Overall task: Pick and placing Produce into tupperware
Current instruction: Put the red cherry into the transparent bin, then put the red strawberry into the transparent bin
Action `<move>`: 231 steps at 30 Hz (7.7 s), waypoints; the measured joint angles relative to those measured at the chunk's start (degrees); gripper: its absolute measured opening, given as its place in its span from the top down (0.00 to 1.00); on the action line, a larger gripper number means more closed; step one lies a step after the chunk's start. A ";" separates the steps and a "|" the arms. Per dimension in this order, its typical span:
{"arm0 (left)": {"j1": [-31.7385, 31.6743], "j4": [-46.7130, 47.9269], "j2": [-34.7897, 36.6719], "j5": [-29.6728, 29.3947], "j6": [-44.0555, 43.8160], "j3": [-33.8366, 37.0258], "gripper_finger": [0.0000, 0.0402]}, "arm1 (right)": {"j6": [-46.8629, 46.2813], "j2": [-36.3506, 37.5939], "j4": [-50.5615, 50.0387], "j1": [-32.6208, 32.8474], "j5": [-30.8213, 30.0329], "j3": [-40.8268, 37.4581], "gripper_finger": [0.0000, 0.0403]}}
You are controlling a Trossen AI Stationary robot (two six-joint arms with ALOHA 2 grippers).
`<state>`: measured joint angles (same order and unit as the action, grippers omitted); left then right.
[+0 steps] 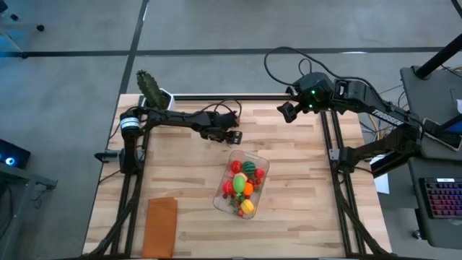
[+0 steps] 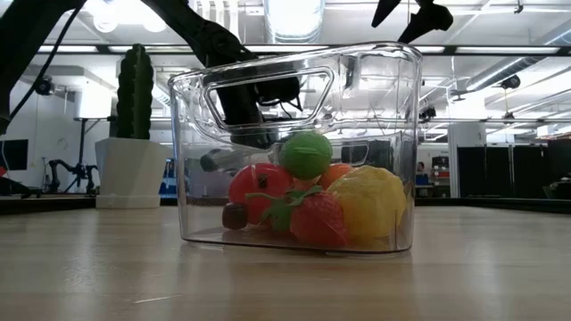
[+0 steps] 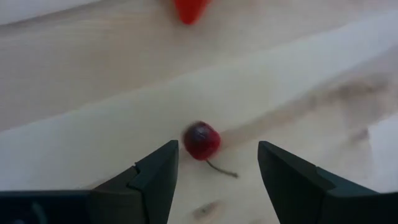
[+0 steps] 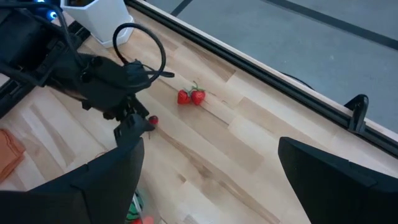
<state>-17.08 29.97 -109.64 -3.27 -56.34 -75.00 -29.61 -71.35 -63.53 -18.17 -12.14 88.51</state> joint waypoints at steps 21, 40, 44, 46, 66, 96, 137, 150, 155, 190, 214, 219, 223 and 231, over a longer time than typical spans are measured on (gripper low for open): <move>-0.92 -0.69 -2.82 -0.52 -3.24 -0.15 0.49 | 0.04 0.00 -0.04 0.00 -0.13 -0.02 0.10; 0.32 -1.52 -3.00 -1.35 -2.88 -0.15 0.70 | 0.24 0.00 -0.06 0.00 -1.44 -0.04 0.10; 1.07 -1.42 -2.99 -1.35 -2.82 -0.55 0.70 | 0.57 0.00 -0.07 0.02 -1.44 -0.04 0.10; 1.38 -1.37 -2.65 -1.43 -2.38 -0.75 0.70 | 1.03 0.00 -0.07 0.02 -1.44 -0.04 0.10; 1.49 -0.62 -2.10 -3.23 -1.70 -0.61 0.74 | 1.79 0.00 -0.17 0.00 -1.44 -0.24 0.10; 6.01 -4.78 16.11 -5.04 11.36 -1.72 0.80 | 3.74 0.02 -1.05 0.02 -1.40 -0.24 0.10; 27.58 24.20 29.82 -21.18 -15.77 0.71 0.32 | 7.61 -24.15 14.38 -5.03 18.90 -6.96 0.10; 27.80 24.67 45.77 -24.24 -17.79 13.38 0.32 | 8.97 -50.18 14.66 -8.34 21.16 13.41 0.10; 27.79 24.54 49.66 -25.77 -20.18 17.48 0.32 | 9.22 -57.83 7.45 -10.47 19.78 23.62 0.13; 27.56 24.10 54.68 -27.12 -22.84 24.02 0.32 | 10.16 -69.12 2.91 -12.61 18.67 33.33 0.47; 27.56 24.07 54.64 -27.08 -22.75 24.48 0.32 | 11.13 -64.65 -0.02 -11.63 23.24 33.18 0.63; 27.56 22.31 54.60 -27.19 -22.73 24.70 0.32 | 14.65 -55.09 -2.66 -8.37 26.87 33.20 0.66; 27.56 19.67 53.68 -28.65 -22.69 24.74 0.32 | 16.59 -47.56 -5.92 -3.95 27.30 33.31 0.66; 23.63 15.34 49.89 -30.20 -22.71 24.79 0.32 | 10.24 -39.00 -3.57 8.04 26.50 29.21 0.65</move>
<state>6.54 45.30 -59.75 -33.47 -79.05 -50.22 -19.37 -110.35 -67.10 -10.13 14.36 117.72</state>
